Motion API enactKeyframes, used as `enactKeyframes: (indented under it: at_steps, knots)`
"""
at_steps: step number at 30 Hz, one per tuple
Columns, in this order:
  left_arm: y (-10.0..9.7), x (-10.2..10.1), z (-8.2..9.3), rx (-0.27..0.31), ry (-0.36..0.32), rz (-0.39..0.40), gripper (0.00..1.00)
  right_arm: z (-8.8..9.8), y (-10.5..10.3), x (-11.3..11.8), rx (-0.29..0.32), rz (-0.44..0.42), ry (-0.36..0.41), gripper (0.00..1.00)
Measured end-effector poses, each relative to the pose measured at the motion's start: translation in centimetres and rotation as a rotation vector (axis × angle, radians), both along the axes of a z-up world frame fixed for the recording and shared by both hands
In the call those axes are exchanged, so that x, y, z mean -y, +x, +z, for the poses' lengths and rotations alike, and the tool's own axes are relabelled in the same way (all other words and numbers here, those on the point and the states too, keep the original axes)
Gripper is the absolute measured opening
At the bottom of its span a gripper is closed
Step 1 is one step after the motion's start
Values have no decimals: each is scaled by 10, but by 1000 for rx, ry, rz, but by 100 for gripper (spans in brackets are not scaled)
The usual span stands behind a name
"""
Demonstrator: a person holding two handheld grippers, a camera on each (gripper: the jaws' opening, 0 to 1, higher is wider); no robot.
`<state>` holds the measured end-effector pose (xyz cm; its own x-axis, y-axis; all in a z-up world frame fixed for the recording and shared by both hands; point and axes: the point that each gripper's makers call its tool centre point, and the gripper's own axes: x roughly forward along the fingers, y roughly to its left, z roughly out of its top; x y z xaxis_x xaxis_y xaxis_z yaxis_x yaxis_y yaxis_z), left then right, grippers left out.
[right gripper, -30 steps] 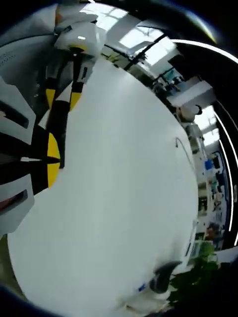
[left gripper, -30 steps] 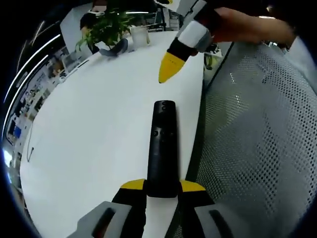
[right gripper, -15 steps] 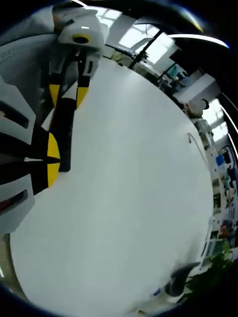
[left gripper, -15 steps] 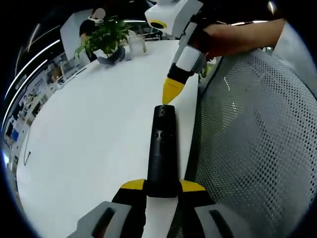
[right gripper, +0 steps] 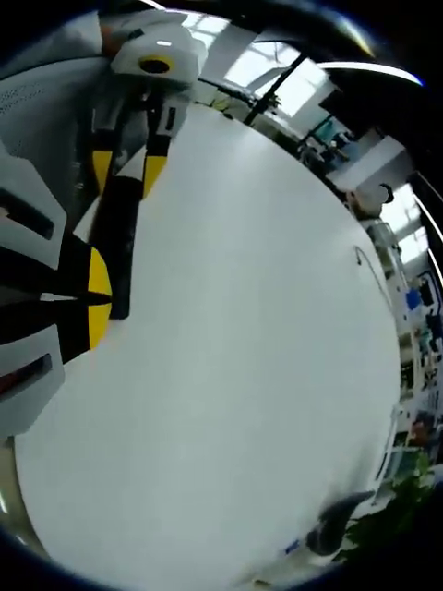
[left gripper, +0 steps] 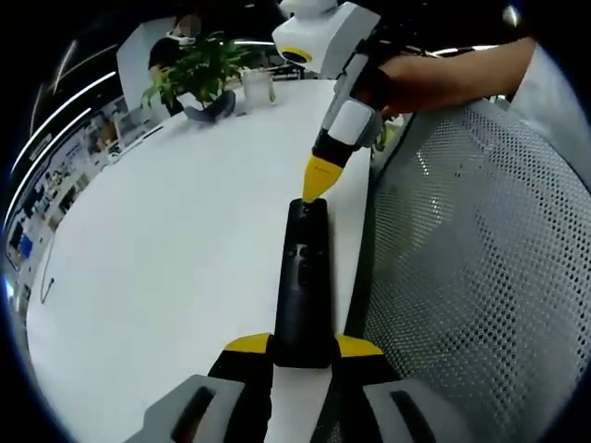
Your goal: Press the specified remote control buttons in sequence, fully releasing each button before pressing the next.
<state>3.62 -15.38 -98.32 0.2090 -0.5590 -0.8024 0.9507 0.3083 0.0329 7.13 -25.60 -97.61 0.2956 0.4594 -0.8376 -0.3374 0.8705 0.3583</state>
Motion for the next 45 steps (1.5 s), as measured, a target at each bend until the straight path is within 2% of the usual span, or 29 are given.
enactKeyframes:
  at_steps: [9,14,21,29,36,42,45]
  knots:
    - [1,2,-1,-12,-9,23,24,1,1,1,-22,-63,60,0]
    - [2,4,-1,-26,-22,49,24,0,1,1,-9,-57,54,0]
    - [2,6,-2,-24,-35,43,24,0,1,2,0,-57,32,0]
    - [0,7,-2,-18,-40,35,24,0,1,4,-35,-127,92,0]
    - [-2,7,-3,-16,-38,27,24,1,-2,2,-10,-75,51,0]
    - [-4,7,-3,-15,-39,24,24,1,-3,4,-31,-94,72,0]
    - [-7,9,-3,-16,-44,11,24,3,-5,0,-29,-69,70,0]
